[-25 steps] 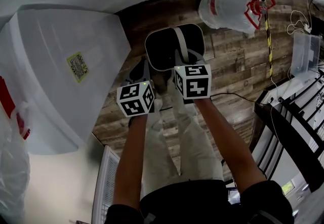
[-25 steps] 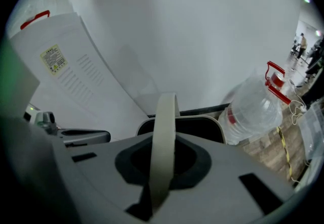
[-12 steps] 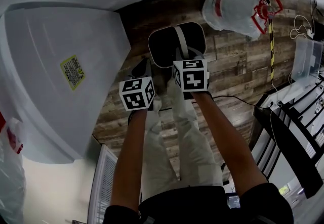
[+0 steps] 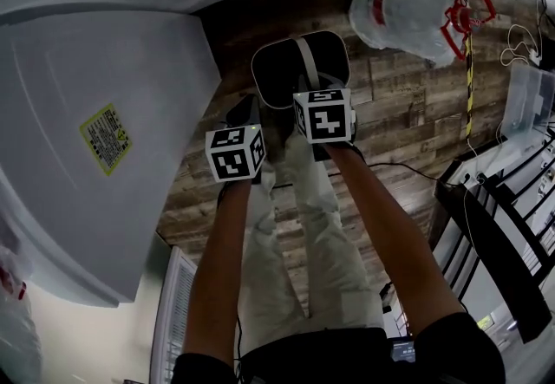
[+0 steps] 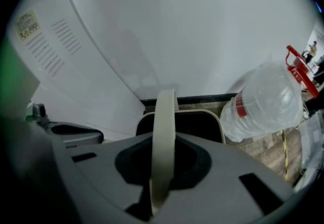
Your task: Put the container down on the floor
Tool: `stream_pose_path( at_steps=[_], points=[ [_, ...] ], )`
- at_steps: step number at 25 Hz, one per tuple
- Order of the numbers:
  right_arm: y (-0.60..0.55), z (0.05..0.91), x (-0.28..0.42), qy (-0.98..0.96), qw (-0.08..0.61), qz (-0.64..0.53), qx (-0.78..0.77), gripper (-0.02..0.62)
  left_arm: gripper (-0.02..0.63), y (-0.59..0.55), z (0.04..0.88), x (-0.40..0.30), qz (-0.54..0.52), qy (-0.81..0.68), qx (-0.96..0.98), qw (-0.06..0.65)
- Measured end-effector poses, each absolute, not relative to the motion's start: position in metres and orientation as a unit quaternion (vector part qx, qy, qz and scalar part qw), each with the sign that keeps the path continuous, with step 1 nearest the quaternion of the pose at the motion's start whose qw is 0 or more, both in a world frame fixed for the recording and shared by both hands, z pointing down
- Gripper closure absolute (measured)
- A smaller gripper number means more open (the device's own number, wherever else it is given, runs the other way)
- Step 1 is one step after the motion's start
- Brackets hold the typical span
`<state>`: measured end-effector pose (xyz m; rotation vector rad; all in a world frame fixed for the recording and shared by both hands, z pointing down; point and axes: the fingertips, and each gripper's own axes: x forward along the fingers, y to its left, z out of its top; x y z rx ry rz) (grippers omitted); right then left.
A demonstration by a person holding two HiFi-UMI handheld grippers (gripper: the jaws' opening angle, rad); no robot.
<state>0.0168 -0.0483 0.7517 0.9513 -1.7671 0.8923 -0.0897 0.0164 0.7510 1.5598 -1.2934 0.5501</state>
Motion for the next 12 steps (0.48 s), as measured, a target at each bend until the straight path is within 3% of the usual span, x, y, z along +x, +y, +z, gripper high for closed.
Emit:
stream_pose_path(
  at_steps=[12],
  points=[
    [-0.049, 0.796, 0.016, -0.712, 0.476, 0.365, 0.366, 0.561, 0.591, 0.012, 0.785, -0.090, 0.238, -0.523, 0.652, 0.495]
  ],
)
